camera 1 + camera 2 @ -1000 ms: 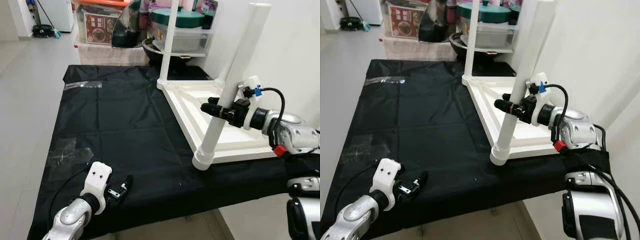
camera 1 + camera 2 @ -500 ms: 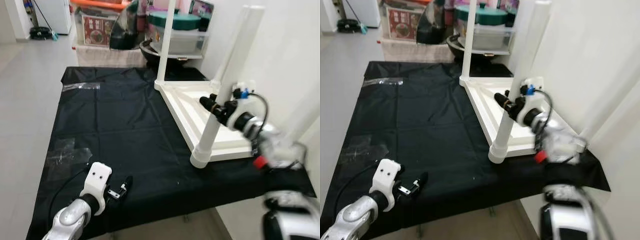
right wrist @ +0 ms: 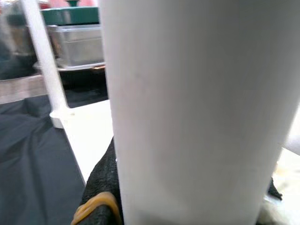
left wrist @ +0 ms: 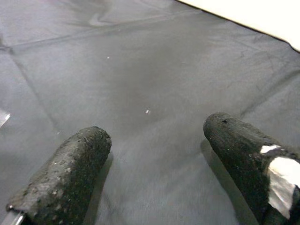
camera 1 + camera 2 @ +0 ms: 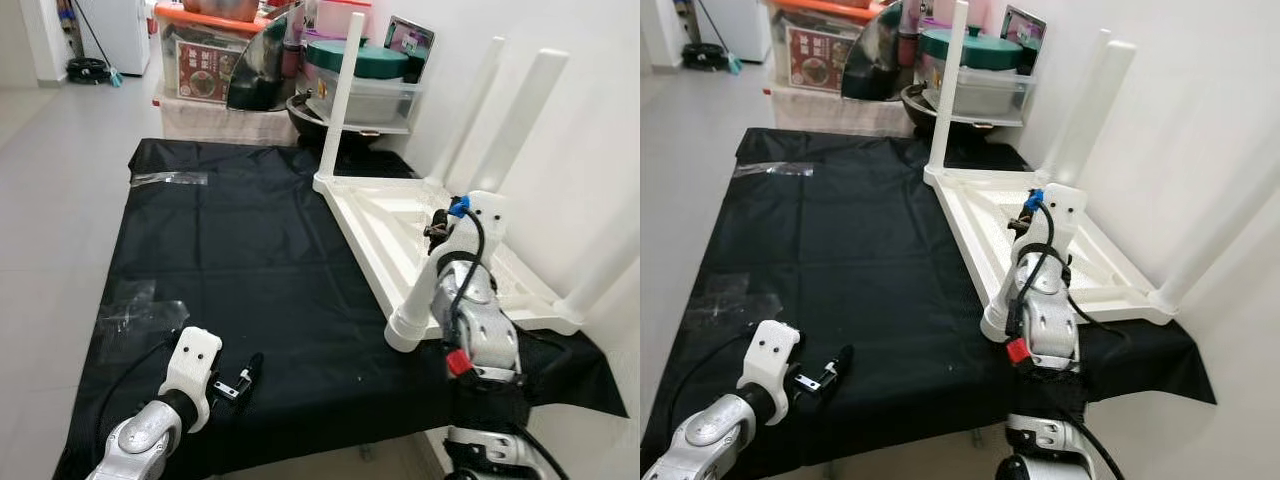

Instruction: Building children table

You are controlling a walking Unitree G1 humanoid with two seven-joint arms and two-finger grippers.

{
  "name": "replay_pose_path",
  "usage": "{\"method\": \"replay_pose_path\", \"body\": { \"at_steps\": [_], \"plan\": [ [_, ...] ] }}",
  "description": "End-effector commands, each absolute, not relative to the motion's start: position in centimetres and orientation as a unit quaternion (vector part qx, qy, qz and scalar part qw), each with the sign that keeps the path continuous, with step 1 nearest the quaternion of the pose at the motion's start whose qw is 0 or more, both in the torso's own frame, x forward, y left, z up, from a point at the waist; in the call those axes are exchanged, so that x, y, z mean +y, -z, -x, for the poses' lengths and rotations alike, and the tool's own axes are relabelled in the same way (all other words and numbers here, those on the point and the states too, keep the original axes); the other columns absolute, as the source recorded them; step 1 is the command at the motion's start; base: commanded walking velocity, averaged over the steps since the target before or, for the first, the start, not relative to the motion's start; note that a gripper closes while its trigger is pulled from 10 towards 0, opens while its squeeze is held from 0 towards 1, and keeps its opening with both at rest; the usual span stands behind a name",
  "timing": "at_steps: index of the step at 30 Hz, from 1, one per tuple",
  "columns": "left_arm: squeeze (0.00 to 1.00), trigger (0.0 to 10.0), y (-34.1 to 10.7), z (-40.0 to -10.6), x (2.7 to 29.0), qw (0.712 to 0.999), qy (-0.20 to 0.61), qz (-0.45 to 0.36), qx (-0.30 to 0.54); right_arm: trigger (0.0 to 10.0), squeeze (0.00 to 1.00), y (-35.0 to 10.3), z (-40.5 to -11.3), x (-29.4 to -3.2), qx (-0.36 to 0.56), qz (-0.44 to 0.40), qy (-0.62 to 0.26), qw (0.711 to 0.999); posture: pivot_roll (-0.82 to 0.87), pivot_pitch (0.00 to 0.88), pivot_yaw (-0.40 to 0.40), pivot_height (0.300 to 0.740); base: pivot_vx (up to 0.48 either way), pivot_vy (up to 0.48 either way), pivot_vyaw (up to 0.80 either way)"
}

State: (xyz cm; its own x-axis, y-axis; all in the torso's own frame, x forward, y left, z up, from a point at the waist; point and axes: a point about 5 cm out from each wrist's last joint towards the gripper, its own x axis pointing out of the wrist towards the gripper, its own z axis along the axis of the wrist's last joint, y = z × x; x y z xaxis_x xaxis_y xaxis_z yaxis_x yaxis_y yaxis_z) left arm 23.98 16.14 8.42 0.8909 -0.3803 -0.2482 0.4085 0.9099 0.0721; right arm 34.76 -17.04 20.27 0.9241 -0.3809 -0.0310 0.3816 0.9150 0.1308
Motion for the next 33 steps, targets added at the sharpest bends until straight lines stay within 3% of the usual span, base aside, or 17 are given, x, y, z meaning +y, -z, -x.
{"method": "replay_pose_path", "body": {
  "at_steps": [1, 4, 12, 13, 14, 15, 32, 33],
  "plan": [
    [0.00, 10.0, -8.1, -23.9, 15.7, 0.970, 0.204, -0.060, 0.121, 0.0, 0.00, -17.9, -34.5, -18.1, 0.054, -0.051, 0.251, 0.965, 0.06, 0.000, -0.161, 0.740, 0.000, 0.000, 0.00],
    [0.00, 10.0, -8.1, -23.9, 15.6, 0.971, 0.201, -0.058, 0.119, 0.0, 0.00, -18.4, -34.3, -17.6, 0.050, -0.057, 0.296, 0.952, 0.06, 0.000, -0.164, 0.740, 0.000, 0.000, 0.00],
    [0.00, 10.0, -8.2, -24.0, 15.8, 0.971, 0.199, -0.058, 0.119, 0.0, 0.00, -18.8, -33.8, -16.9, 0.040, -0.061, 0.307, 0.949, 0.06, 0.000, -0.158, 0.740, 0.000, 0.000, 0.00],
    [0.00, 10.0, -8.2, -24.0, 15.8, 0.971, 0.200, -0.058, 0.119, 4.1, 0.00, -19.0, -33.7, -17.0, 0.037, -0.061, 0.310, 0.948, 0.05, 0.000, -0.154, 0.740, 0.000, 0.000, 0.00],
    [0.00, 10.0, -8.2, -24.0, 15.8, 0.971, 0.200, -0.058, 0.119, 4.1, 0.00, -19.0, -33.7, -17.0, 0.037, -0.061, 0.310, 0.948, 0.05, 0.000, -0.154, 0.740, 0.000, 0.000, 0.00],
    [0.00, 10.0, -8.2, -24.0, 15.8, 0.971, 0.201, -0.058, 0.119, 10.0, 0.00, -19.2, -33.8, -16.9, 0.030, -0.066, 0.305, 0.950, 0.05, 0.000, -0.154, 0.740, 0.000, 0.000, 0.00],
    [0.00, 10.0, -8.2, -24.2, 15.6, 0.969, 0.207, -0.060, 0.117, 10.0, 0.00, -21.1, -33.7, -16.7, -0.020, -0.066, 0.308, 0.949, 0.05, 0.000, -0.145, 0.740, 0.000, 0.000, 0.00],
    [0.00, 10.0, -8.2, -24.2, 15.6, 0.969, 0.208, -0.060, 0.118, 10.0, 0.42, -21.2, -33.7, -16.7, -0.023, -0.067, 0.307, 0.949, 0.05, 0.000, -0.145, 0.740, 0.000, 0.000, 0.00]
  ]
}}
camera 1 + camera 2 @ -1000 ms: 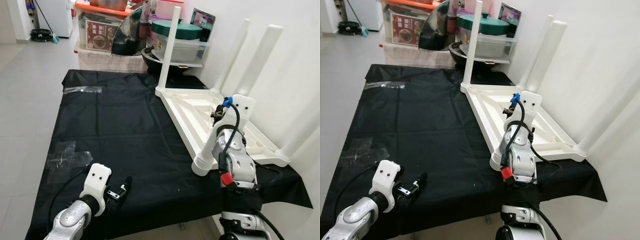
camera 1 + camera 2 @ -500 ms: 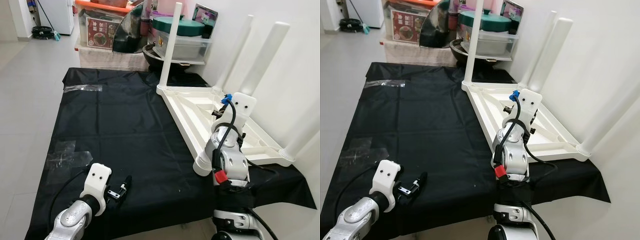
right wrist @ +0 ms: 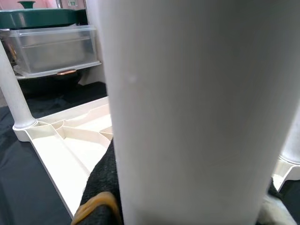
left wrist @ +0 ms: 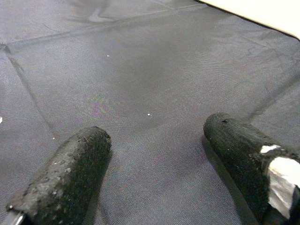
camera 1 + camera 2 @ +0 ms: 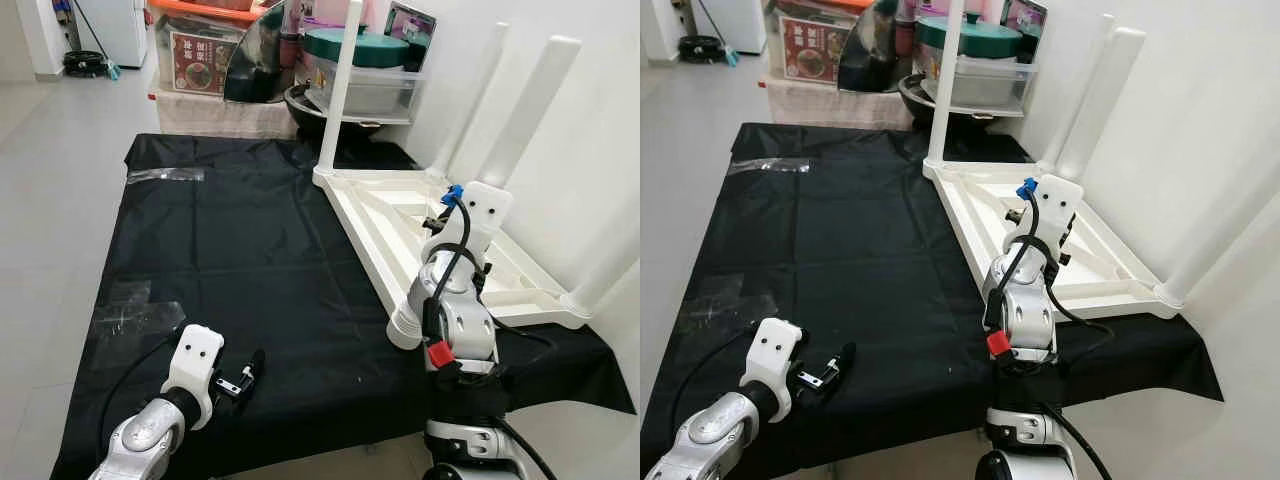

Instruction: Building children table

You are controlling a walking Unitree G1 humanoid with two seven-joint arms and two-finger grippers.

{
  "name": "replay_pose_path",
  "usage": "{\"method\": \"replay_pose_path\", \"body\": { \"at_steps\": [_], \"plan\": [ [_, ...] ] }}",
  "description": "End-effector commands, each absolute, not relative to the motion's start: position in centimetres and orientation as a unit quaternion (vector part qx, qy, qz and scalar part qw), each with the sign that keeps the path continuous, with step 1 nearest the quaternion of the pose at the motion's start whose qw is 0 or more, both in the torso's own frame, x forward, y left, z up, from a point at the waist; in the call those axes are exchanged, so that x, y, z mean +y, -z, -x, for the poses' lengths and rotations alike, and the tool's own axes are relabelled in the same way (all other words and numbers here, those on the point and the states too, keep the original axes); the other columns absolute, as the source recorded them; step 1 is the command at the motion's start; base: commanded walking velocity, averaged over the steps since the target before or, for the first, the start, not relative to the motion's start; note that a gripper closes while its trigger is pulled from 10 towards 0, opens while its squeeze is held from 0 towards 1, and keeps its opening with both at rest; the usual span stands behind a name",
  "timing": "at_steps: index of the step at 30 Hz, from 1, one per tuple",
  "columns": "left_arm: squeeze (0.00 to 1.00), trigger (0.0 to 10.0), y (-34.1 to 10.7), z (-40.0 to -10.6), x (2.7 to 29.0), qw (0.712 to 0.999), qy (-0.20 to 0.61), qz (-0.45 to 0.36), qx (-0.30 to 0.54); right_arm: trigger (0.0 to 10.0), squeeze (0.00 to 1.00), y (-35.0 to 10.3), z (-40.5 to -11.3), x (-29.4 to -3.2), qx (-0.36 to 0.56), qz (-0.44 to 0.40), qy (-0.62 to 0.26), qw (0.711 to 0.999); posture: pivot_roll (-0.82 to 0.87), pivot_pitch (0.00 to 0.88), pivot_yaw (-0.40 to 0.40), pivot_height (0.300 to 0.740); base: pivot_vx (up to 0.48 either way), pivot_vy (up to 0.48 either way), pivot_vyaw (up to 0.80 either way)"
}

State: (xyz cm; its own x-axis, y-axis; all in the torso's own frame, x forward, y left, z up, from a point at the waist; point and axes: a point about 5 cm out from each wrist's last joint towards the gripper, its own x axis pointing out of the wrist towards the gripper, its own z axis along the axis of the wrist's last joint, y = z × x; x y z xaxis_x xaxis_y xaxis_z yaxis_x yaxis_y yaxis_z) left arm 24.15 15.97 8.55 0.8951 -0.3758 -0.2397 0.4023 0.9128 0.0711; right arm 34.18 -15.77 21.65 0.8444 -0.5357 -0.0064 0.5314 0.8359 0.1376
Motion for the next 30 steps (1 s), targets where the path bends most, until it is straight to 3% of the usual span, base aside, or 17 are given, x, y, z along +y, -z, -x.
{"method": "replay_pose_path", "body": {
  "at_steps": [1, 3, 4, 11, 17, 22, 23, 24, 25, 26, 30],
  "plan": [
    [0.00, 10.0, -8.2, -24.2, 15.6, 0.969, 0.208, -0.059, 0.117, 10.0, 0.74, -21.4, -33.7, -16.7, -0.028, -0.070, 0.307, 0.949, 0.05, 0.000, -0.146, 0.740, 0.000, 0.000, 0.00],
    [0.00, 10.0, -8.2, -24.2, 15.6, 0.969, 0.208, -0.059, 0.117, 10.0, 0.74, -21.4, -33.7, -16.7, -0.028, -0.070, 0.307, 0.949, 0.05, 0.000, -0.146, 0.740, 0.000, 0.000, 0.00],
    [0.00, 10.0, -8.2, -24.2, 15.6, 0.969, 0.208, -0.059, 0.117, 10.0, 1.00, -21.9, -33.6, -16.8, -0.040, -0.072, 0.307, 0.948, 0.05, 0.000, -0.146, 0.740, 0.000, 0.000, 0.00],
    [0.00, 10.0, -8.1, -24.2, 15.6, 0.969, 0.210, -0.060, 0.119, 10.0, 1.00, -25.1, -33.1, -17.1, -0.125, -0.070, 0.308, 0.941, 0.04, 0.000, -0.141, 0.740, 0.000, 0.000, 0.00],
    [0.00, 10.0, -8.1, -24.1, 15.6, 0.968, 0.212, -0.060, 0.119, 10.0, 1.00, -25.8, -33.0, -16.8, -0.140, -0.064, 0.270, 0.951, 0.04, 0.000, -0.140, 0.740, 0.000, 0.000, 0.00],
    [0.00, 10.0, -8.1, -24.1, 15.6, 0.968, 0.213, -0.061, 0.121, 10.0, 1.00, -24.4, -34.2, -15.5, -0.072, -0.056, 0.075, 0.993, 0.04, 0.000, -0.135, 0.740, 0.000, 0.000, 0.00],
    [0.00, 10.0, -8.1, -24.1, 15.6, 0.967, 0.214, -0.061, 0.121, 10.0, 0.62, -24.0, -34.3, -15.7, -0.056, -0.039, 0.038, 0.997, 0.04, 0.000, -0.134, 0.740, 0.000, 0.000, 0.00],
    [0.00, 10.0, -8.1, -24.1, 15.6, 0.967, 0.214, -0.061, 0.121, 10.0, 0.62, -24.0, -34.3, -15.7, -0.056, -0.039, 0.038, 0.997, 0.04, 0.000, -0.134, 0.740, 0.000, 0.000, 0.00],
    [0.00, 10.0, -8.1, -24.1, 15.6, 0.967, 0.214, -0.061, 0.121, 10.0, 0.06, -23.6, -34.4, -16.1, -0.042, -0.025, 0.014, 0.999, 0.04, 0.000, -0.134, 0.740, 0.000, 0.000, 0.00],
    [0.00, 10.0, -8.1, -24.2, 15.6, 0.967, 0.215, -0.061, 0.121, 10.0, 0.00, -23.4, -34.7, -17.1, -0.029, -0.001, -0.011, 1.000, 0.03, 0.000, -0.134, 0.740, 0.000, 0.000, 0.00],
    [0.00, 10.0, -8.1, -24.4, 15.7, 0.967, 0.215, -0.062, 0.119, 10.0, 0.00, -23.6, -35.7, -20.1, 0.004, 0.068, -0.068, 0.995, 0.03, 0.000, -0.135, 0.740, 0.000, 0.000, 0.00]
  ]
}}
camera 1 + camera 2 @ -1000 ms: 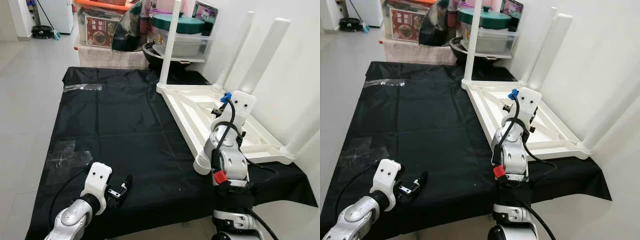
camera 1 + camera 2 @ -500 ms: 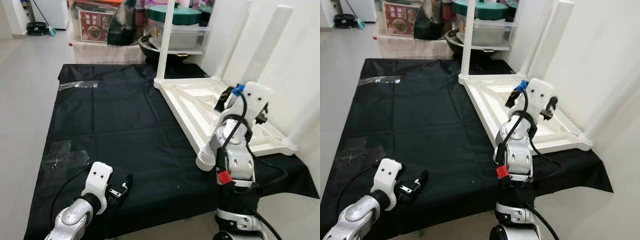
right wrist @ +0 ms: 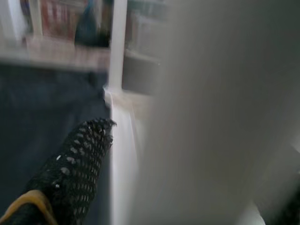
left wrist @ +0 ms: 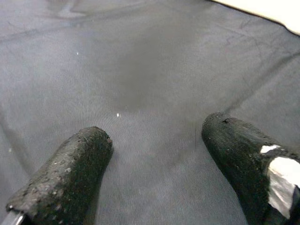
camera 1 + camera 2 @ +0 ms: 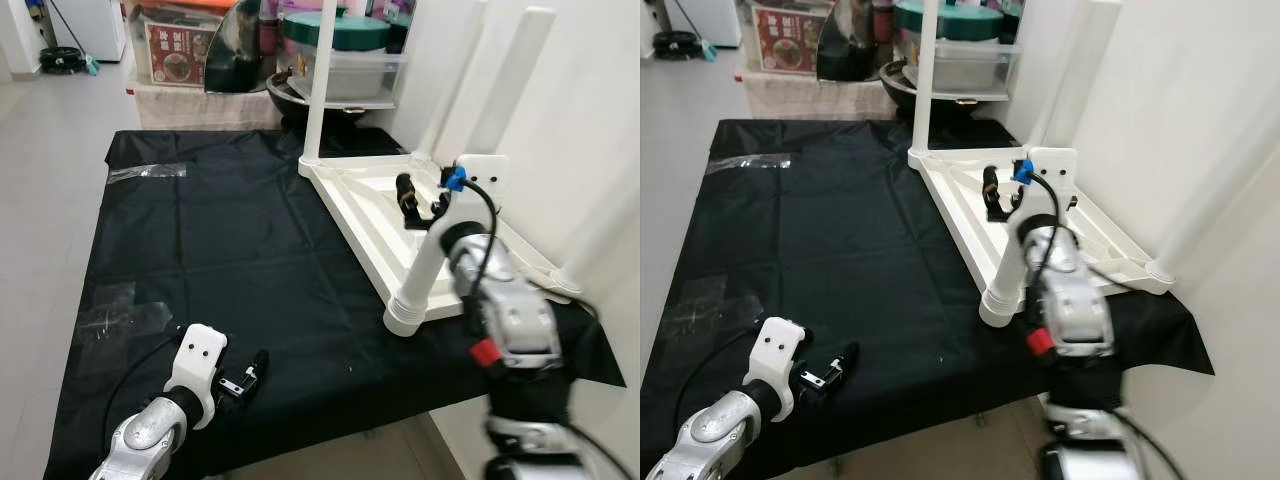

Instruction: Building children table

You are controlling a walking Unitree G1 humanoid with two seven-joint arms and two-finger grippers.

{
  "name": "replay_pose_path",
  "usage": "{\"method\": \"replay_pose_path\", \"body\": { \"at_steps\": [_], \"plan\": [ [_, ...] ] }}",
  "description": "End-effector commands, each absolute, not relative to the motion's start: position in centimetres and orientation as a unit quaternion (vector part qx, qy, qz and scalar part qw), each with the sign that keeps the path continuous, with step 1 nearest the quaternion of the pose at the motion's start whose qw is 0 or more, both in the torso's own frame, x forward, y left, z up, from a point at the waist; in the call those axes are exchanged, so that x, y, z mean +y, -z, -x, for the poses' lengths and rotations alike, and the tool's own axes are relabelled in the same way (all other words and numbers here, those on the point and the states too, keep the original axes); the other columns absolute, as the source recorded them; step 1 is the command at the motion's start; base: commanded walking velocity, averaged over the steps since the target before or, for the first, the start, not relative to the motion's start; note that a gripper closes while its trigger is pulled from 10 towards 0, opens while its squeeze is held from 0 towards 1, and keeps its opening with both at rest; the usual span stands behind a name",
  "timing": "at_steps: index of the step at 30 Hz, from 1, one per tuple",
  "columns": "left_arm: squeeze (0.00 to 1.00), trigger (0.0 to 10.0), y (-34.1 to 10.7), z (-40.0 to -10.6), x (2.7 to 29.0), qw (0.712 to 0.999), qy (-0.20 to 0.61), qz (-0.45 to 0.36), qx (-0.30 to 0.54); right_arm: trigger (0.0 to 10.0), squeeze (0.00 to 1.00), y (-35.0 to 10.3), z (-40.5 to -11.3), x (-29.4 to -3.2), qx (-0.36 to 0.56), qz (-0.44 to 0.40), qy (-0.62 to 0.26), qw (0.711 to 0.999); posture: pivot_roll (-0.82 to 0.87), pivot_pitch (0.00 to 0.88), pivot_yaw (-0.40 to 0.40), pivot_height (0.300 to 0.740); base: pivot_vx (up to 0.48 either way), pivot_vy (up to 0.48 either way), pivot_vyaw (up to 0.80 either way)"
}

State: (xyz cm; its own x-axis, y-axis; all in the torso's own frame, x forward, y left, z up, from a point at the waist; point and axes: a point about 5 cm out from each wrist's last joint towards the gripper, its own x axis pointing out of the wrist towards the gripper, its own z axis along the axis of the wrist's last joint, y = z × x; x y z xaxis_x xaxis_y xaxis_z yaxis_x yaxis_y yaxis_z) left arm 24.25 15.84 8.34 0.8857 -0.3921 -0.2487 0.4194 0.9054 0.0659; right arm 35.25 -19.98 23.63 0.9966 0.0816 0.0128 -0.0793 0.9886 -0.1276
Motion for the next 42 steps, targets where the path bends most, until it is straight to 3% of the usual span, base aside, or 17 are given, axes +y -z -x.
{"method": "replay_pose_path", "body": {
  "at_steps": [1, 9, 16, 25, 26, 28, 29, 30, 31, 42],
  "plan": [
    [0.00, 10.0, -8.1, -24.4, 15.7, 0.967, 0.215, -0.062, 0.119, 10.0, 0.00, -23.6, -35.7, -20.1, 0.004, 0.068, -0.068, 0.995, 0.03, 0.000, -0.135, 0.740, 0.000, 0.000, 0.00],
    [0.00, 10.0, -8.1, -24.5, 15.5, 0.967, 0.218, -0.063, 0.117, 10.0, 0.00, -24.8, -36.3, -22.6, 0.058, 0.095, -0.216, 0.970, 0.04, 0.000, -0.135, 0.740, 0.000, 0.000, 0.00],
    [0.00, 10.0, -8.2, -24.5, 15.6, 0.967, 0.219, -0.065, 0.115, 10.0, 0.00, -26.9, -36.7, -23.9, 0.039, 0.082, -0.318, 0.944, 0.05, 0.000, -0.145, 0.740, 0.000, 0.000, 0.00],
    [0.00, 10.0, -8.1, -24.3, 15.6, 0.967, 0.218, -0.067, 0.115, 10.0, 0.00, -27.4, -37.0, -24.5, 0.037, 0.092, -0.387, 0.917, 0.06, 0.000, -0.153, 0.740, 0.000, 0.000, 0.00],
    [0.00, 10.0, -8.1, -24.3, 15.6, 0.967, 0.219, -0.068, 0.115, 6.4, 0.00, -27.2, -37.1, -24.5, 0.041, 0.095, -0.396, 0.912, 0.06, 0.000, -0.153, 0.740, 0.000, 0.000, 0.00],
    [0.00, 10.0, -8.2, -24.3, 15.6, 0.967, 0.219, -0.068, 0.115, 6.4, 0.00, -27.1, -37.1, -24.5, 0.044, 0.098, -0.403, 0.909, 0.06, 0.000, -0.153, 0.740, 0.000, 0.000, 0.00],
    [0.00, 10.0, -8.2, -24.3, 15.6, 0.966, 0.219, -0.069, 0.115, 0.7, 0.00, -26.9, -37.0, -24.5, 0.048, 0.097, -0.412, 0.905, 0.06, 0.000, -0.154, 0.740, 0.000, 0.000, 0.00],
    [0.00, 10.0, -8.2, -24.3, 15.6, 0.966, 0.219, -0.070, 0.115, 0.7, 0.00, -26.9, -37.0, -24.6, 0.051, 0.097, -0.420, 0.901, 0.06, 0.000, -0.154, 0.740, 0.000, 0.000, 0.00],
    [0.00, 10.0, -8.2, -24.3, 15.7, 0.966, 0.220, -0.070, 0.115, 0.0, 0.00, -26.7, -37.0, -24.7, 0.056, 0.098, -0.424, 0.899, 0.06, 0.000, -0.154, 0.740, 0.000, 0.000, 0.00],
    [0.00, 10.0, -8.2, -24.3, 15.6, 0.965, 0.224, -0.071, 0.115, 0.0, 0.00, -25.7, -37.2, -25.5, 0.067, 0.081, -0.410, 0.906, 0.06, 0.000, -0.147, 0.740, 0.000, 0.000, 0.00]
  ]
}}
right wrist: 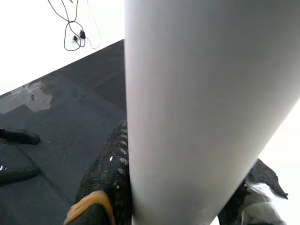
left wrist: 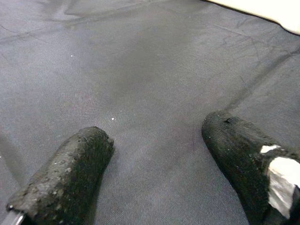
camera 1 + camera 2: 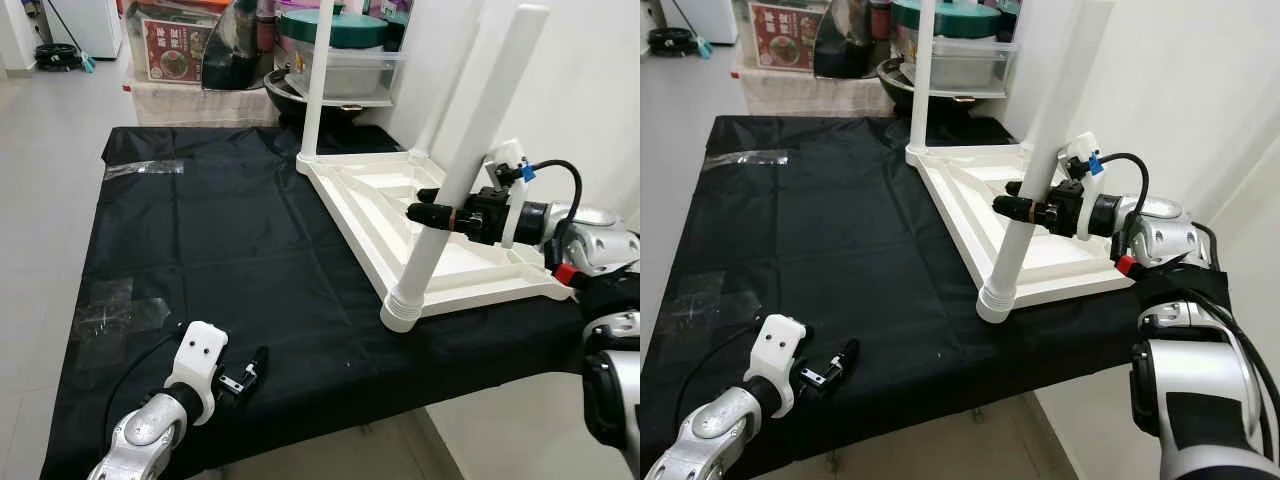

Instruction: Building children table

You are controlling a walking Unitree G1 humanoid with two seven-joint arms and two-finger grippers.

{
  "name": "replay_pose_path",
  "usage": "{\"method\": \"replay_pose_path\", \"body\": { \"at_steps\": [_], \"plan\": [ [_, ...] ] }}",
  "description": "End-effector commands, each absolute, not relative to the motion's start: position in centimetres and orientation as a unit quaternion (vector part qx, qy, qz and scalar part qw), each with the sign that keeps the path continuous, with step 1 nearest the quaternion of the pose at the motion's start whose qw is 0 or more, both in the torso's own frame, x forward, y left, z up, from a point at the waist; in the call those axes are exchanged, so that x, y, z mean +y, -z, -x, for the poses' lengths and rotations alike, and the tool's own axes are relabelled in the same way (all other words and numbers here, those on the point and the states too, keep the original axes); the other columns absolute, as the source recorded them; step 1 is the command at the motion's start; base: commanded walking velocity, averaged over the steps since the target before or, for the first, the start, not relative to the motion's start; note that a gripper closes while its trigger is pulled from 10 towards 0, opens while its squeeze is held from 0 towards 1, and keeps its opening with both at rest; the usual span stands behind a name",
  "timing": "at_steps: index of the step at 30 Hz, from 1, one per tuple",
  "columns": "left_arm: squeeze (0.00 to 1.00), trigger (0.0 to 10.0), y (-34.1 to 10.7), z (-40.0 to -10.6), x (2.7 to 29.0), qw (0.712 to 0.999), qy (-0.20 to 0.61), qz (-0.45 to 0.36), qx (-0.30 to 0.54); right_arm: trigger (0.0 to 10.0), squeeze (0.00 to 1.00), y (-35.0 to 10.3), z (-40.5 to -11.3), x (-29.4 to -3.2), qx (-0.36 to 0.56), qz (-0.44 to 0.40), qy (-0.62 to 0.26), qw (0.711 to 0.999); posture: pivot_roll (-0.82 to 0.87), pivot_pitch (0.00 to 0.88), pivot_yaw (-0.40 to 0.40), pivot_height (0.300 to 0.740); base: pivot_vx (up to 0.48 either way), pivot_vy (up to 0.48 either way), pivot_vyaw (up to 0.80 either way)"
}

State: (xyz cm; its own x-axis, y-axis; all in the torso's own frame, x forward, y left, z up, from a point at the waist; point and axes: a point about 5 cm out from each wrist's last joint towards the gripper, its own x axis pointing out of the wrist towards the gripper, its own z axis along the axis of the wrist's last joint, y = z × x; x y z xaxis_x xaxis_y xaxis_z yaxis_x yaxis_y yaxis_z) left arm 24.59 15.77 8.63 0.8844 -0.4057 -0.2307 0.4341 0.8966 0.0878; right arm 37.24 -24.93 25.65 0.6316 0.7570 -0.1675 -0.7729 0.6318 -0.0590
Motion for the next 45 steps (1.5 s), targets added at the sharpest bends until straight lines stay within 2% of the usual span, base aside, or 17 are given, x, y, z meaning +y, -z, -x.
{"method": "replay_pose_path", "body": {
  "at_steps": [1, 3, 8, 10, 13, 17, 19, 24, 26, 28, 33, 36, 39, 45],
  "plan": [
    [0.00, 10.0, -8.2, -24.3, 15.6, 0.965, 0.225, -0.071, 0.115, 0.0, 0.00, -25.5, -37.4, -25.6, 0.063, 0.076, -0.393, 0.914, 0.06, 0.000, -0.146, 0.740, 0.000, 0.000, 0.00],
    [0.00, 10.0, -8.2, -24.3, 15.6, 0.965, 0.226, -0.071, 0.115, 0.0, 0.00, -25.4, -37.5, -25.6, 0.061, 0.074, -0.384, 0.918, 0.06, 0.000, -0.146, 0.740, 0.000, 0.000, 0.00],
    [0.00, 10.0, -8.2, -24.3, 15.6, 0.965, 0.226, -0.072, 0.114, 0.0, 0.00, -24.5, -38.7, -25.1, 0.070, 0.059, -0.278, 0.956, 0.06, 0.000, -0.146, 0.740, 0.000, 0.000, 0.00],
    [0.00, 10.0, -8.2, -24.3, 15.6, 0.965, 0.226, -0.072, 0.114, 0.0, 0.00, -24.4, -39.0, -25.0, 0.074, 0.051, -0.259, 0.962, 0.06, 0.000, -0.146, 0.740, 0.000, 0.000, 0.00],
    [0.00, 10.0, -8.2, -24.3, 15.5, 0.965, 0.226, -0.071, 0.115, 0.0, 0.00, -24.1, -39.7, -24.1, 0.061, 0.022, -0.157, 0.986, 0.05, 0.000, -0.141, 0.740, 0.000, 0.000, 0.00],
    [0.00, 10.0, -8.1, -24.3, 15.5, 0.964, 0.227, -0.070, 0.116, 0.0, 0.00, -23.8, -39.8, -23.4, 0.051, -0.004, -0.113, 0.992, 0.05, 0.000, -0.140, 0.740, 0.000, 0.000, 0.00],
    [0.00, 10.0, -8.2, -24.3, 15.4, 0.965, 0.227, -0.070, 0.115, 0.0, 0.00, -23.6, -39.7, -23.1, 0.042, -0.030, -0.056, 0.997, 0.05, 0.000, -0.140, 0.740, 0.000, 0.000, 0.00],
    [0.00, 10.0, -8.1, -24.3, 15.5, 0.964, 0.227, -0.070, 0.116, 0.0, 0.00, -23.1, -39.3, -22.1, 0.032, -0.057, 0.008, 0.998, 0.04, 0.000, -0.136, 0.740, 0.000, 0.000, 0.00],
    [0.00, 10.0, -8.1, -24.3, 15.4, 0.964, 0.229, -0.068, 0.117, 0.0, 0.00, -22.9, -38.8, -21.1, 0.023, -0.064, 0.061, 0.996, 0.04, 0.000, -0.133, 0.740, 0.000, 0.000, 0.00],
    [0.00, 10.0, -8.0, -24.3, 15.4, 0.964, 0.229, -0.068, 0.117, 0.0, 0.00, -22.8, -38.7, -21.0, 0.022, -0.063, 0.071, 0.995, 0.04, 0.000, -0.133, 0.740, 0.000, 0.000, 0.00],
    [0.00, 10.0, -8.1, -24.4, 15.2, 0.964, 0.228, -0.067, 0.116, 0.0, 0.00, -24.2, -38.1, -19.2, -0.032, -0.076, 0.167, 0.983, 0.05, 0.000, -0.146, 0.740, 0.000, 0.000, 0.00],
    [0.00, 10.0, -8.0, -24.3, 15.2, 0.965, 0.227, -0.067, 0.116, 0.0, 0.00, -24.8, -37.9, -18.8, -0.053, -0.074, 0.184, 0.979, 0.05, 0.000, -0.146, 0.740, 0.000, 0.000, 0.00],
    [0.00, 10.0, -7.8, -24.1, 15.2, 0.965, 0.223, -0.066, 0.119, 0.0, 0.00, -24.7, -36.9, -17.1, -0.078, -0.066, 0.232, 0.967, 0.05, 0.000, -0.152, 0.740, 0.000, 0.000, 0.00],
    [0.00, 10.0, -7.8, -24.0, 15.2, 0.966, 0.221, -0.065, 0.119, 0.0, 0.00, -24.5, -36.1, -15.8, -0.103, -0.044, 0.249, 0.962, 0.05, 0.000, -0.157, 0.740, 0.000, 0.000, 0.00]
  ]
}}
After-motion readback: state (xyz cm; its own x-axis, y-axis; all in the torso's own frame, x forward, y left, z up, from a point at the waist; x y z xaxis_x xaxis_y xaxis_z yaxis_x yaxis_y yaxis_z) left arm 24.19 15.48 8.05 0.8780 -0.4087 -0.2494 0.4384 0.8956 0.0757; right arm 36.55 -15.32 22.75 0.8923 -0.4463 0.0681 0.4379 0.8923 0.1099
